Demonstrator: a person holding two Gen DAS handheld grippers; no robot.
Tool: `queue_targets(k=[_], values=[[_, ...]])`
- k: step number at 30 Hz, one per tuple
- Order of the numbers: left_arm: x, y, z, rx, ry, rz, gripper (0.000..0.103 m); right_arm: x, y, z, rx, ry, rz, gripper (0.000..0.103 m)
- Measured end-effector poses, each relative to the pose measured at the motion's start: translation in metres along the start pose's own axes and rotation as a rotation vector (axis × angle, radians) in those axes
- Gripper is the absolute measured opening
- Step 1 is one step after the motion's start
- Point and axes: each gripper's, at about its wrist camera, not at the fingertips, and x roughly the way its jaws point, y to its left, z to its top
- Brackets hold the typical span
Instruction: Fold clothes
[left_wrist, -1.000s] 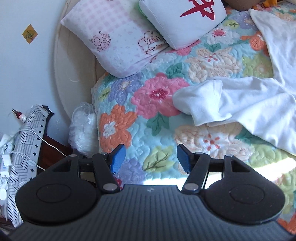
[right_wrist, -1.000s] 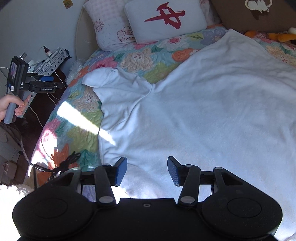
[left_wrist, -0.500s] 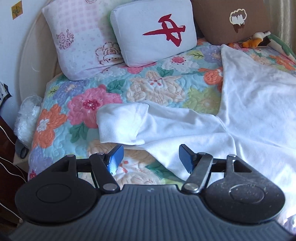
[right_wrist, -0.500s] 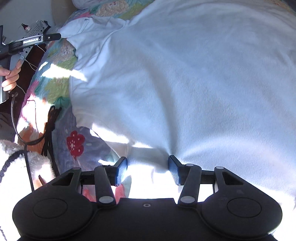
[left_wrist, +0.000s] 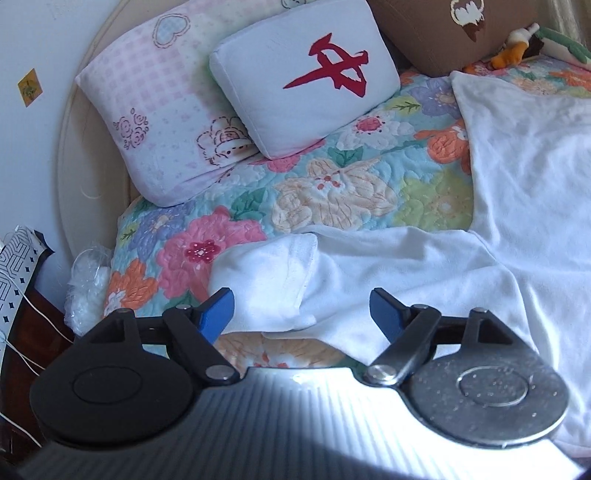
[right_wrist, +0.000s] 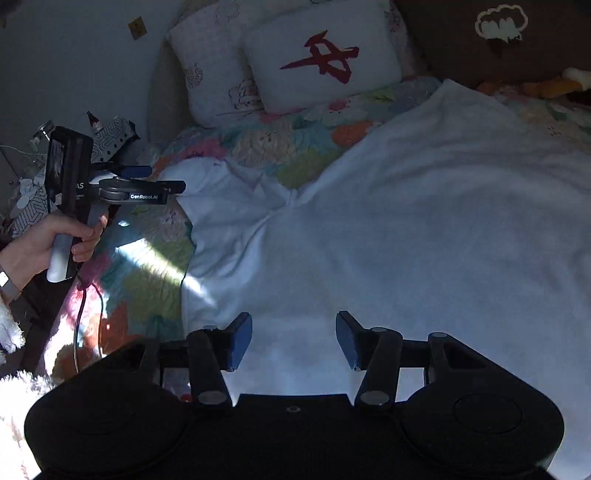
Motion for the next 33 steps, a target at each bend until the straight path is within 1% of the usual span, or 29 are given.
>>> queue_targets(k=[2, 5, 7, 8, 9, 10, 11, 13, 15, 17, 21, 23, 25, 26, 29, 30, 31, 33], values=[[0.018, -0.006, 0.001, 0.023, 0.022, 0.022, 0.081, 0.015, 0.000, 0.008, -0.017, -0.017, -0.009, 0.056], [0.043, 0.000, 0.003, 0.011, 0.032, 0.092, 0.081, 0.034, -0.001, 0.013, -0.036, -0.015, -0.033, 0.056], [0.060, 0.012, 0.001, -0.021, 0.085, 0.099, 0.079, 0.039, -0.003, 0.013, -0.046, -0.007, -0.033, 0.056], [0.067, 0.017, 0.000, -0.021, 0.107, 0.108, 0.067, 0.040, -0.005, 0.013, -0.055, -0.008, -0.035, 0.056], [0.071, 0.021, -0.002, -0.016, 0.115, 0.120, 0.057, 0.040, -0.007, 0.014, -0.062, -0.013, -0.044, 0.056], [0.072, 0.025, -0.004, -0.024, 0.115, 0.121, 0.039, 0.039, -0.010, 0.015, -0.062, -0.022, -0.059, 0.056], [0.071, 0.031, -0.005, -0.053, 0.114, 0.113, 0.025, 0.037, -0.014, 0.016, -0.056, -0.028, -0.069, 0.056], [0.063, 0.047, -0.002, -0.180, 0.096, 0.083, 0.018, 0.036, -0.023, 0.016, -0.029, -0.027, -0.074, 0.056], [0.050, 0.059, 0.001, -0.283, 0.058, 0.061, 0.015, 0.038, -0.030, 0.015, 0.002, -0.013, -0.071, 0.056], [0.037, 0.067, 0.006, -0.356, 0.013, 0.045, 0.013, 0.038, -0.035, 0.013, 0.022, -0.005, -0.079, 0.056], [0.010, 0.081, 0.022, -0.474, -0.058, 0.012, 0.013, 0.032, -0.036, 0.009, 0.039, -0.011, -0.090, 0.056], [0.003, 0.090, 0.030, -0.516, -0.080, 0.011, 0.013, 0.029, -0.035, 0.008, 0.040, -0.012, -0.095, 0.056], [0.001, 0.099, 0.037, -0.522, -0.087, 0.041, 0.013, 0.028, -0.034, 0.006, 0.039, -0.009, -0.102, 0.056], [0.001, 0.103, 0.040, -0.521, -0.090, 0.059, 0.010, 0.028, -0.034, 0.005, 0.041, -0.007, -0.105, 0.056], [0.006, 0.112, 0.044, -0.511, -0.073, 0.115, 0.005, 0.030, -0.035, 0.002, 0.054, 0.004, -0.108, 0.056], [0.007, 0.114, 0.044, -0.506, -0.070, 0.138, 0.005, 0.031, -0.036, 0.001, 0.057, 0.009, -0.106, 0.056], [0.008, 0.115, 0.045, -0.498, -0.071, 0.169, 0.005, 0.033, -0.036, 0.001, 0.057, 0.013, -0.105, 0.056], [0.005, 0.122, 0.049, -0.486, -0.112, 0.251, 0.004, 0.038, -0.036, 0.003, 0.047, 0.018, -0.104, 0.056]])
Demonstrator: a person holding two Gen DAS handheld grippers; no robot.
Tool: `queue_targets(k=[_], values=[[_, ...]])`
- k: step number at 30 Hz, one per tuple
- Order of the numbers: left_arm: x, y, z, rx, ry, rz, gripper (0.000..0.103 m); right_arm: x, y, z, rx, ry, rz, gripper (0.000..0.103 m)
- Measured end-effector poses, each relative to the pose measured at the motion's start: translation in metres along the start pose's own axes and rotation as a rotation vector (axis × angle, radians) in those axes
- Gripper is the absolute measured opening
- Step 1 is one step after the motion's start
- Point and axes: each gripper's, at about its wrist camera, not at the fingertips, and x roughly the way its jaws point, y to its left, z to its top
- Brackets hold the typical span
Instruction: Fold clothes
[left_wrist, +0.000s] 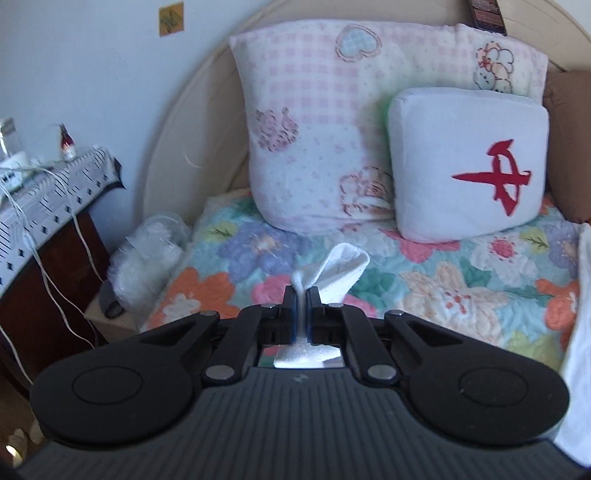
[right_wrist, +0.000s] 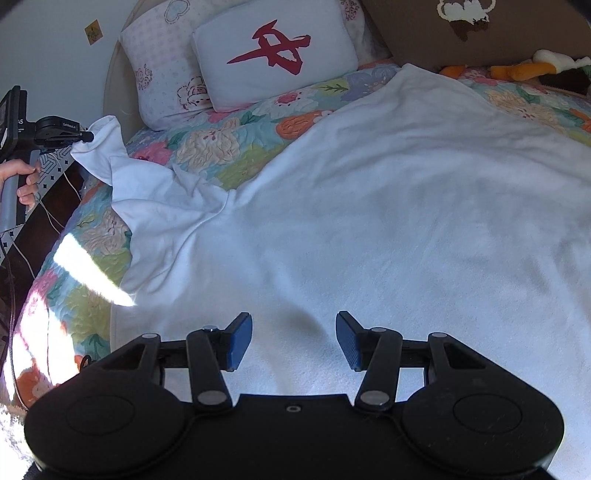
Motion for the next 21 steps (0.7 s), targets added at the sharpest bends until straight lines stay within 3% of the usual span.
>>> queue_targets(k=[5, 10, 12, 14, 17, 19, 21], values=[[0.001, 0.029, 0.033, -0.106, -0.146, 0.097, 0.004, 0.013, 0.004, 0.012, -0.029, -0.004, 0.009, 0.056], [0.035, 0.031, 0.052, -0.072, -0.136, 0.112, 0.006, 0.025, 0.007, 0.022, -0.067, 0.003, 0.008, 0.056], [0.053, 0.018, 0.049, -0.040, -0.078, 0.148, 0.013, 0.030, 0.002, 0.021, -0.059, 0.017, -0.007, 0.056], [0.063, 0.005, 0.044, -0.033, -0.029, 0.161, 0.040, 0.030, -0.004, 0.020, -0.038, 0.020, -0.008, 0.056], [0.049, -0.016, 0.027, -0.107, -0.050, 0.054, 0.060, 0.015, -0.019, 0.017, 0.004, 0.001, -0.005, 0.056], [0.033, -0.040, 0.012, -0.132, -0.048, -0.053, 0.064, 0.002, -0.031, 0.016, 0.023, -0.021, -0.024, 0.056], [0.017, -0.072, 0.000, -0.108, 0.003, -0.154, 0.064, -0.011, -0.043, 0.016, 0.042, -0.035, -0.056, 0.056]])
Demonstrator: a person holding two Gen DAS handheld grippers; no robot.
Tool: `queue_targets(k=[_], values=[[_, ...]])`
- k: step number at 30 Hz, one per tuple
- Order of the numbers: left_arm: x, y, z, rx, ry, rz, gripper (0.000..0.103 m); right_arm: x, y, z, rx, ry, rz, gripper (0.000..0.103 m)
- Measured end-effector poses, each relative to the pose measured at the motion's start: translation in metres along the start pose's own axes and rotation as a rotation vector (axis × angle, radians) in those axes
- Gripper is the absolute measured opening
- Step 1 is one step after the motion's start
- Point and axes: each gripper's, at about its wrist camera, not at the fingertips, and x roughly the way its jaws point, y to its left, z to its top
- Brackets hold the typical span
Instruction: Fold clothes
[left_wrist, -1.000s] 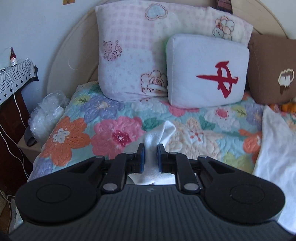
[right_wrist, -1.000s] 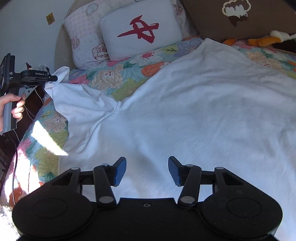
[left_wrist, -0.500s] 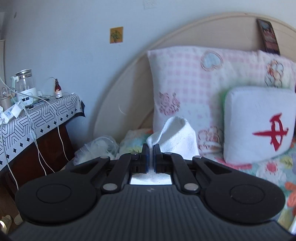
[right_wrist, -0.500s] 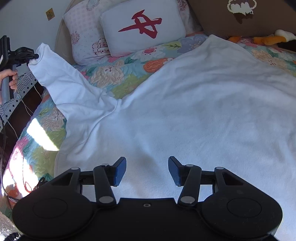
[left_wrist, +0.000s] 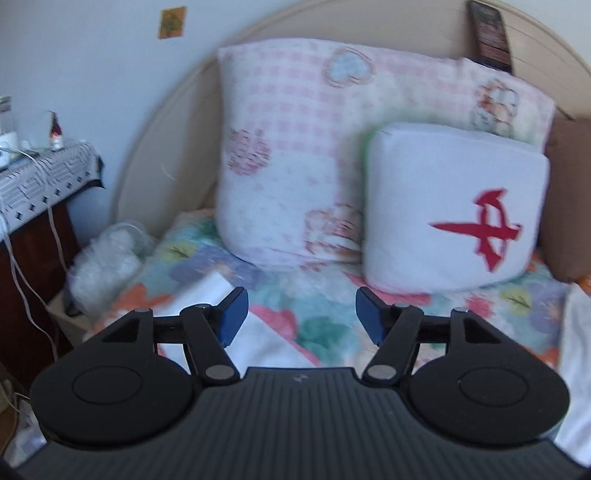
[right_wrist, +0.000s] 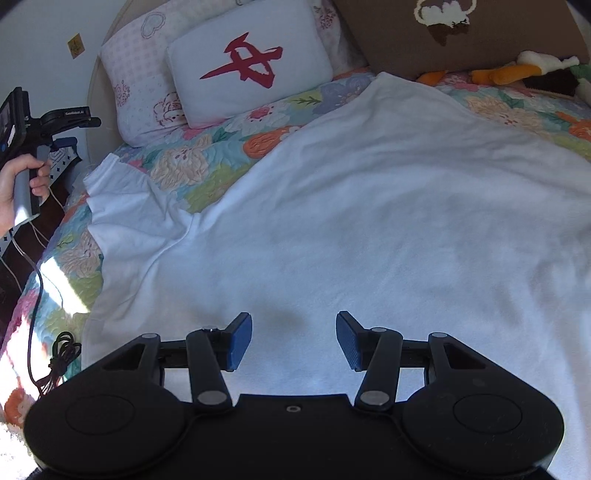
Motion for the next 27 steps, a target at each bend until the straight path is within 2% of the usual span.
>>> queue_targets(k=[2, 4, 6, 8, 11, 15, 17, 21, 24, 27], values=[[-0.013, -0.034, -0.016, 0.044, 0.075, -0.071, 0.064, -0.015, -0.013, 0.001, 0.032, 0.002, -0.016, 0.056], [-0.031, -0.074, -0.035, 0.103, 0.151, -0.109, 0.065, -0.033, -0.028, 0.000, 0.085, -0.005, -0.011, 0.056], [-0.053, -0.107, -0.057, 0.158, 0.179, -0.156, 0.065, -0.053, -0.043, -0.003, 0.144, -0.016, 0.000, 0.057], [-0.076, -0.137, -0.074, 0.220, 0.180, -0.198, 0.068, -0.071, -0.060, -0.008, 0.208, -0.029, -0.008, 0.057], [-0.107, -0.170, -0.091, 0.289, 0.133, -0.219, 0.070, -0.096, -0.079, -0.017, 0.246, -0.046, -0.057, 0.058], [-0.129, -0.178, -0.098, 0.345, 0.131, -0.273, 0.075, -0.137, -0.094, -0.042, 0.221, -0.055, -0.128, 0.059], [-0.131, -0.176, -0.099, 0.375, 0.154, -0.241, 0.078, -0.155, -0.096, -0.063, 0.194, -0.064, -0.143, 0.062], [-0.149, -0.158, -0.087, 0.398, 0.153, -0.129, 0.078, -0.169, -0.097, -0.113, 0.165, -0.011, -0.085, 0.063], [-0.175, -0.141, -0.080, 0.449, 0.123, -0.059, 0.081, -0.171, -0.089, -0.137, 0.145, 0.045, 0.033, 0.063], [-0.197, -0.127, -0.086, 0.477, 0.119, 0.027, 0.084, -0.175, -0.076, -0.144, 0.152, 0.121, 0.204, 0.063]])
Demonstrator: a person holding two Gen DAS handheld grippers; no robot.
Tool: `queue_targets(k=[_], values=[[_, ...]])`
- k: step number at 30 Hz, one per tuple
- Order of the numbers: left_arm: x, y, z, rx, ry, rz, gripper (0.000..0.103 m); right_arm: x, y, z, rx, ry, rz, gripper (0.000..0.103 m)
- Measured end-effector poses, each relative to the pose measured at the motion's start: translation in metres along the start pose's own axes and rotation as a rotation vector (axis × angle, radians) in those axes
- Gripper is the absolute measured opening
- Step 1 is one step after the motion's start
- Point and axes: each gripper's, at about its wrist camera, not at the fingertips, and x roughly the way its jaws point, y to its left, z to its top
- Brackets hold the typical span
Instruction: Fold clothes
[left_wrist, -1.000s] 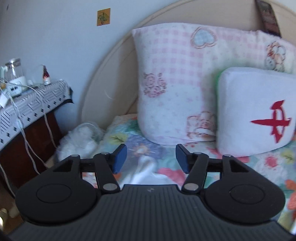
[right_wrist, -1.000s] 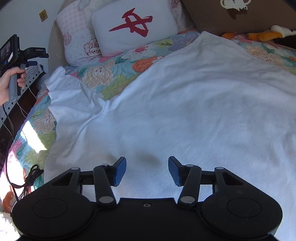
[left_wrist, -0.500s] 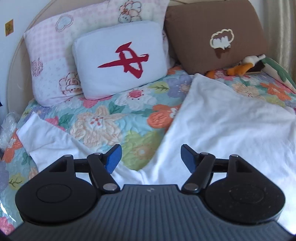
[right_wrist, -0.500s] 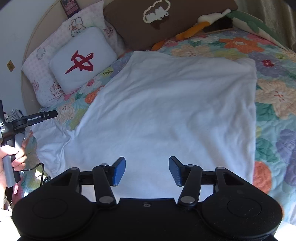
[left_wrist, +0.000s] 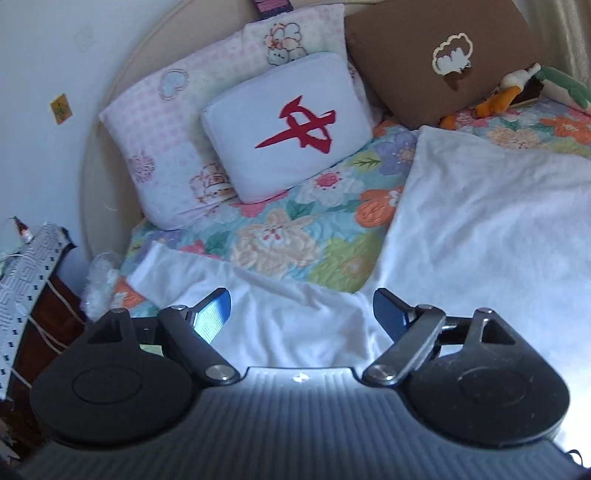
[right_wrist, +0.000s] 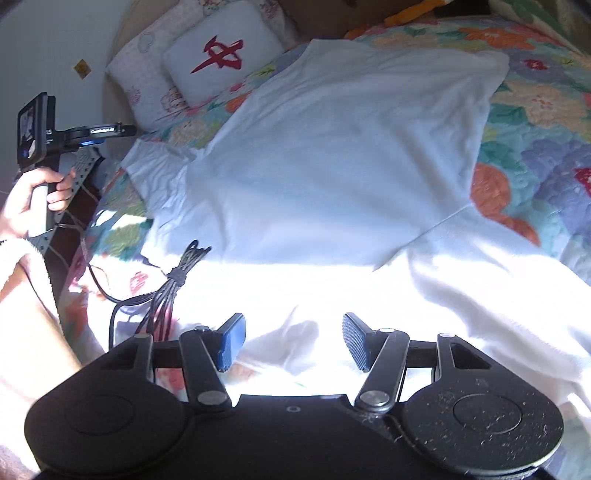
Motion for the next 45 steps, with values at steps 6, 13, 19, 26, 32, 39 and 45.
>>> queue_targets(k=[6, 13, 19, 26, 32, 39, 45], values=[[-0.033, 0.028, -0.039, 0.028, 0.087, -0.053, 0.084, -0.016, 0.016, -0.010, 0.024, 0.077, 0.132, 0.071], [-0.031, -0.037, -0.100, -0.026, 0.185, -0.382, 0.084, 0.046, 0.037, -0.017, -0.089, 0.088, 0.015, 0.074], [-0.015, -0.077, -0.112, 0.051, 0.192, -0.253, 0.084, 0.055, 0.084, -0.023, -0.460, 0.050, -0.098, 0.074], [0.027, -0.027, -0.133, -0.426, 0.345, -0.426, 0.008, 0.101, 0.091, -0.032, -0.746, 0.057, -0.180, 0.047], [0.035, 0.023, -0.175, -0.821, 0.437, -0.568, 0.007, 0.060, 0.074, -0.017, -0.533, 0.030, -0.026, 0.006], [0.028, -0.001, -0.177, -0.681, 0.431, -0.483, 0.010, 0.073, 0.062, -0.025, -0.461, 0.082, -0.079, 0.006], [-0.037, -0.045, -0.126, -0.255, 0.333, -0.208, 0.054, 0.058, 0.065, -0.027, -0.365, 0.036, -0.099, 0.036]])
